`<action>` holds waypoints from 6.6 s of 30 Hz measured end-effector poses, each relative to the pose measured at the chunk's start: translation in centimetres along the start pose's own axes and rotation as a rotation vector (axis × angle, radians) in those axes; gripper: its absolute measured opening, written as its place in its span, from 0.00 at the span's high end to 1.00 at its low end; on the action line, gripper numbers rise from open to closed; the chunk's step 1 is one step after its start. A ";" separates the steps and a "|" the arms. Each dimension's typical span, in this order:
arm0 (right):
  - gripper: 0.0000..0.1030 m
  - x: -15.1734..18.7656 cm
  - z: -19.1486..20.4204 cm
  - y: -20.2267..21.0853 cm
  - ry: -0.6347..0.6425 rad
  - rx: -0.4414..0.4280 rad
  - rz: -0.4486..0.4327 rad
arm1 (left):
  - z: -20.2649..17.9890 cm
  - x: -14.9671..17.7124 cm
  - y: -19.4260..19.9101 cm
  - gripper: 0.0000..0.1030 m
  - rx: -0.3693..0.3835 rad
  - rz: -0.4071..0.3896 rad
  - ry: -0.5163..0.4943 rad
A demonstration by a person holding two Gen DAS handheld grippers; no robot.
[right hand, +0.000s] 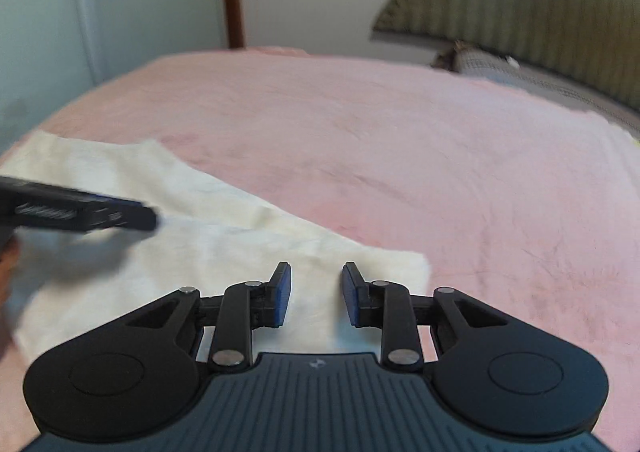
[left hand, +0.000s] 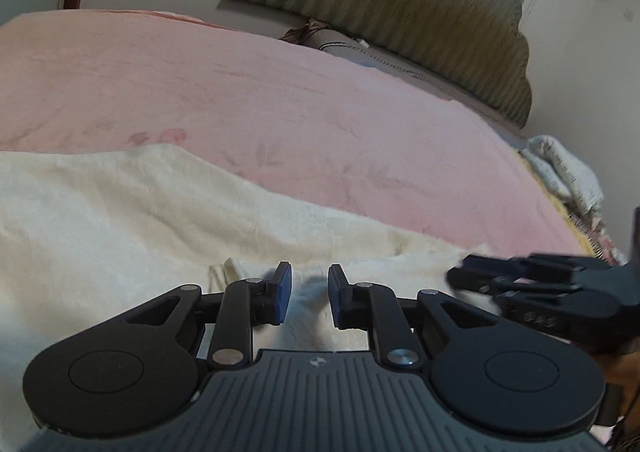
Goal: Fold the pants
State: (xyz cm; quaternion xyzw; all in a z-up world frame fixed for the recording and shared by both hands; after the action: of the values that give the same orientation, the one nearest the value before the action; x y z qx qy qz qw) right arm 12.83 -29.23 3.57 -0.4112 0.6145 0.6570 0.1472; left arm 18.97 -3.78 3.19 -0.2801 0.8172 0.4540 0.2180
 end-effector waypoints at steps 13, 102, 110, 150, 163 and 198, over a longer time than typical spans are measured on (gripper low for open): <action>0.37 4.1 7.2 5.3 0.104 -0.053 -0.063 | 1.1 1.3 2.8 0.57 -0.005 0.005 0.018; 0.85 -8.1 26.2 -1.3 0.255 -0.357 -0.197 | 20.4 -5.0 21.6 0.87 -0.110 -0.259 0.426; 0.85 -8.9 21.6 3.7 -0.068 -0.525 -0.417 | 10.0 -3.6 23.4 0.86 -0.005 -0.323 0.280; 0.84 8.3 -1.3 8.8 -0.574 -0.118 -0.290 | -12.9 7.0 -0.4 0.58 0.151 0.097 -0.032; 0.81 9.4 -3.6 13.7 -0.576 0.100 -0.389 | -11.0 4.3 5.4 0.30 0.315 -0.010 0.027; 0.29 -2.8 2.0 2.2 0.081 0.056 -0.062 | -2.6 3.9 5.4 0.27 -0.069 -0.036 -0.131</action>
State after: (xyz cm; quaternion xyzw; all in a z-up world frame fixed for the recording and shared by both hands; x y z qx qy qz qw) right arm 12.31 -26.96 6.93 -0.4519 0.6251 0.6175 0.1541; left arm 12.24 -4.71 5.44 -0.2717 0.7799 0.4955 0.2692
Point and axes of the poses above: each gripper's, at about its wrist camera, not at the fingertips, and y roughly against the way its jaws point, z to its left, x to its underside, the point moved 1 cm from there along -y, roughly the way its jaws point, and after that the axes turned 11 degrees about y, right-handed, at the moved point
